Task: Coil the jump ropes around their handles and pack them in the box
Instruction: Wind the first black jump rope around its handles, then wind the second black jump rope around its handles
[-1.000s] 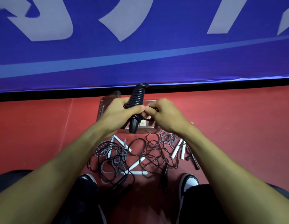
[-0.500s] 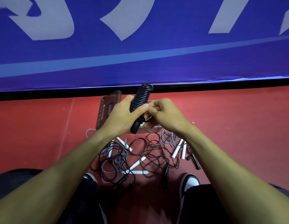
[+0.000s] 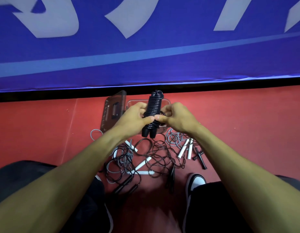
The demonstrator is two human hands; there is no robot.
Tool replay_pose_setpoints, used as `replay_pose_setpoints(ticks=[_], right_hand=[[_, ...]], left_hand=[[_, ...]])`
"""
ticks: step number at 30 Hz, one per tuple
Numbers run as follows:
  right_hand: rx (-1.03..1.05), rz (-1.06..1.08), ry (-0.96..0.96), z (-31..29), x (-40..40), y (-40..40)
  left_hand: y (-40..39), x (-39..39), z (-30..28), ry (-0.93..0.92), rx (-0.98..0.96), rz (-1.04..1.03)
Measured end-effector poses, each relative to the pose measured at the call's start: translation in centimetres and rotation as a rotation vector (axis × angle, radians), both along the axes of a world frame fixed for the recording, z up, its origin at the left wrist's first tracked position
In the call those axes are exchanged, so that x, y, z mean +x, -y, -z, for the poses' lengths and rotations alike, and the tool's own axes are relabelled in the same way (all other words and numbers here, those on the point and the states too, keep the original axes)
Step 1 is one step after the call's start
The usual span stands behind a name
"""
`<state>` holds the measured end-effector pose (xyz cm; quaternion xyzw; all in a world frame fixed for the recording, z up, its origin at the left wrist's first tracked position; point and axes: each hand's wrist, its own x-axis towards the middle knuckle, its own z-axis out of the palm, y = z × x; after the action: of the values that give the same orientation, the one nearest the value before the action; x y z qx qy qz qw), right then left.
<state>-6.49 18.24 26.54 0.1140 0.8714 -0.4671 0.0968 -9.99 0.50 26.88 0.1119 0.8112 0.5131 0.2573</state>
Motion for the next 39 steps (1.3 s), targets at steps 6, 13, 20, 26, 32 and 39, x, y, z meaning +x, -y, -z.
replay_pose_setpoints(ticks=[6, 13, 20, 26, 32, 39], right_hand=[[-0.043, 0.077, 0.095, 4.4, 1.5, 1.3], [-0.122, 0.209, 0.235, 13.0, 4.2, 3.1], [-0.099, 0.199, 0.426, 21.1, 7.3, 4.4], [0.036, -0.006, 0.558, 27.1, 10.0, 4.4], [0.071, -0.011, 0.690, 32.1, 11.8, 5.0], [0.099, -0.021, 0.754, 34.5, 12.6, 5.2]], left_hand=[[0.5, 2.1, 4.1, 0.103, -0.030, -0.149], [0.8, 5.0, 11.1, 0.192, -0.115, -0.313], [1.7, 8.1, 19.0, 0.381, -0.253, -0.271], [1.9, 10.4, 25.3, 0.457, -0.406, -0.135], [1.9, 11.7, 29.0, 0.535, -0.420, -0.084], [1.0, 11.7, 31.9, 0.594, -0.557, 0.002]])
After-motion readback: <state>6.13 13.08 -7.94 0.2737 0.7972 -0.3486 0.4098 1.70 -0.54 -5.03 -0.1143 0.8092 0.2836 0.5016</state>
